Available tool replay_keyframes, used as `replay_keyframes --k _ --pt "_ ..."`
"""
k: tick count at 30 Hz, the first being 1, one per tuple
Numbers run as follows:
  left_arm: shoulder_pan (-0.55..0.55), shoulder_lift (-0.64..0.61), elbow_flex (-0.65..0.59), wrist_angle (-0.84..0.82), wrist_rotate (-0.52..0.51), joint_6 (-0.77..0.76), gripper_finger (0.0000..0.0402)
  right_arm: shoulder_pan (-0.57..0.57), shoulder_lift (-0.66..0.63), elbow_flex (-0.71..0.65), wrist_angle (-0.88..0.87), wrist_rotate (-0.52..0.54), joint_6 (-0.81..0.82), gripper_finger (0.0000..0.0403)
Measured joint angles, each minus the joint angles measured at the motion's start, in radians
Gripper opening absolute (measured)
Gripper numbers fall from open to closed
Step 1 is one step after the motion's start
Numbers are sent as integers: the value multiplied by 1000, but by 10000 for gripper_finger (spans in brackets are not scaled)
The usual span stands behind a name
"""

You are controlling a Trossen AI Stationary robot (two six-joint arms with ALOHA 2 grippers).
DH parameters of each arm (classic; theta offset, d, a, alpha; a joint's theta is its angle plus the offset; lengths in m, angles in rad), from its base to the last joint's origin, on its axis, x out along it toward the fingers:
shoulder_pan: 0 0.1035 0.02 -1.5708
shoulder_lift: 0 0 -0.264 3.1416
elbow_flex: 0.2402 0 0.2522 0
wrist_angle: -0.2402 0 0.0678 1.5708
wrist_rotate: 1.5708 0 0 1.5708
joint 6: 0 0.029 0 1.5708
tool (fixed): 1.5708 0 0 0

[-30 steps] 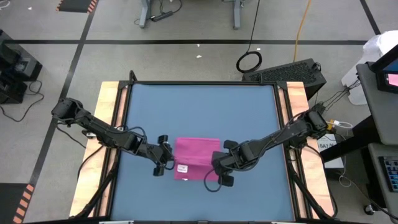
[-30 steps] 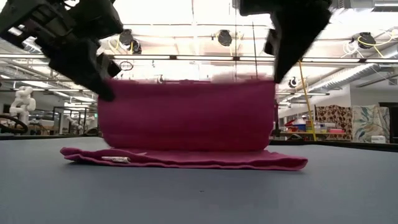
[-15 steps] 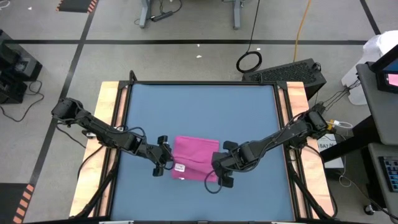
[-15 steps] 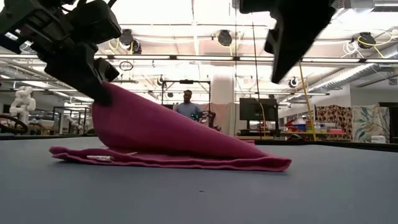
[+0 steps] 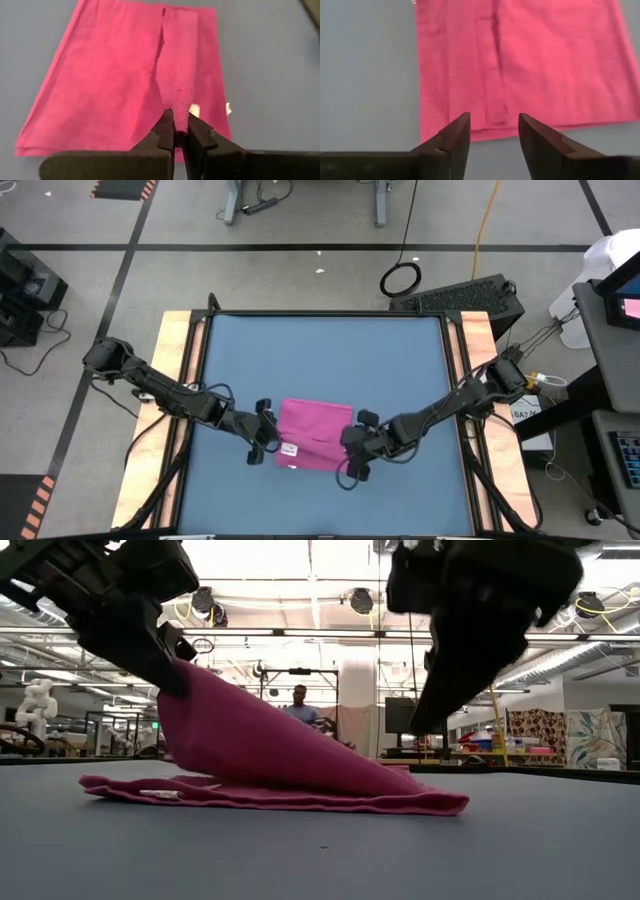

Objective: Roll towel
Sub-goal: Fold the light red towel

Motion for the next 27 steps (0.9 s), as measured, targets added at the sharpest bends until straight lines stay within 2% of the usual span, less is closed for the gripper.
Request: replay_keyframes --k 6,16,20,23,27 --pt "0 0 0 11 4 -1 18 -4 0 -120 185 -4 -23 177" --pt "0 0 0 36 7 1 18 -20 0 -172 286 14 -25 158" --pt "0 0 0 40 7 1 18 -31 25 -181 350 -51 -60 154" --pt "0 0 0 37 7 1 18 -40 68 -175 367 -98 -60 137" --pt "0 0 0 31 8 2 18 -42 91 -172 387 -99 -61 91"
